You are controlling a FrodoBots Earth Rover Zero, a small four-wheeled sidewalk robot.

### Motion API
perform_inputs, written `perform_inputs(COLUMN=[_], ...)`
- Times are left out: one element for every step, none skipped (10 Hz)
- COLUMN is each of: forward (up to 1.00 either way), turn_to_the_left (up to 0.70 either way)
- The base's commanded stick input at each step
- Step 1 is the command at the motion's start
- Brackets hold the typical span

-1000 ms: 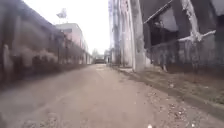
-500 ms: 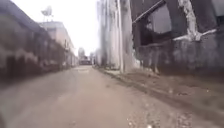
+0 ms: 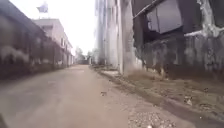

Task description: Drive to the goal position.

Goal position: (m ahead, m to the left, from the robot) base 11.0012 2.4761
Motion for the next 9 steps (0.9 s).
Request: perform_inputs(forward=[1.0, 1.0, 1.0, 1.0, 1.0, 1.0, 1.0, 1.0, 1.0], turn_to_the_left=[0.0, 0.04, 0.25, 0.27, 0.27, 0.27, 0.27, 0.27, 0.27])
